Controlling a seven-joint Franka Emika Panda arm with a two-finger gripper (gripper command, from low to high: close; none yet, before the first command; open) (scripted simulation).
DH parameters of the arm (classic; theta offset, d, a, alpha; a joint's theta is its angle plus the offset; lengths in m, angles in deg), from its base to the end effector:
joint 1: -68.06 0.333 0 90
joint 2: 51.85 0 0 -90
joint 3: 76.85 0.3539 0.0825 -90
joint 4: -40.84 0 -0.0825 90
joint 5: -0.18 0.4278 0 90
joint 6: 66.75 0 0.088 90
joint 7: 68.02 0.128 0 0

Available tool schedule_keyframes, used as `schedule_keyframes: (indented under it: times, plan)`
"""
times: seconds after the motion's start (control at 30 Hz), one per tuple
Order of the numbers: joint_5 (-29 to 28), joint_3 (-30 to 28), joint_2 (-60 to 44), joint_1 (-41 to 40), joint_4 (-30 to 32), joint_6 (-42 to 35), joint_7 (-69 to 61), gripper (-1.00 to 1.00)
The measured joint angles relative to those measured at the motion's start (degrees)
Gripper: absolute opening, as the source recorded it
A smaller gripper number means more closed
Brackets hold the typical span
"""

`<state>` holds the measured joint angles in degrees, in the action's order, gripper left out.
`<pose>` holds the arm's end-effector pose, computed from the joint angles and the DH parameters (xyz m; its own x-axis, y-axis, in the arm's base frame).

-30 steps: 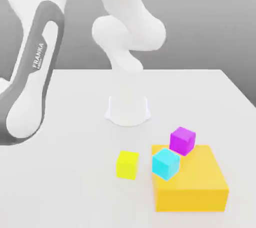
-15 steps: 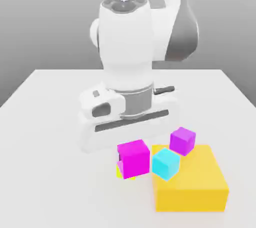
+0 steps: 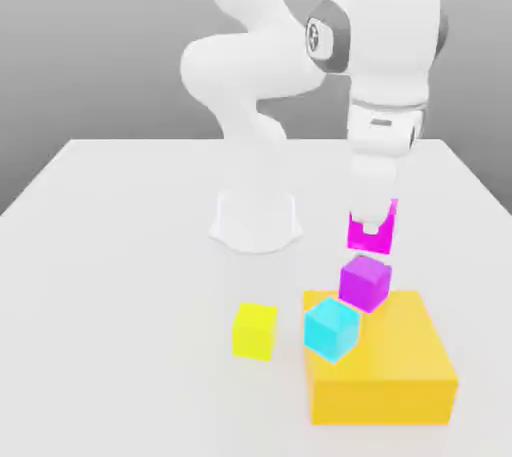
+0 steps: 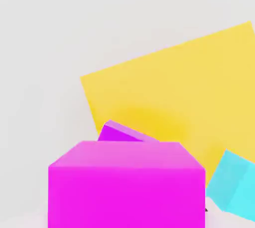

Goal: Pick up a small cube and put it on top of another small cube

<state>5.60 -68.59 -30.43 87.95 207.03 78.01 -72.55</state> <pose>0.3114 0.1587 0.2616 0.8855 0.4645 -0.0016 0.4645 -0.8856 -0.0020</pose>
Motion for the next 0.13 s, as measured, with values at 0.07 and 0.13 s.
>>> schedule_keyframes:
  times: [0.07,0.13]
  plan:
    - [-0.1,0.2,-1.7,-0.1,0.5,2.3,0.1,1.00]
    - [-0.1,0.2,-1.7,-0.1,0.5,2.3,0.1,1.00]
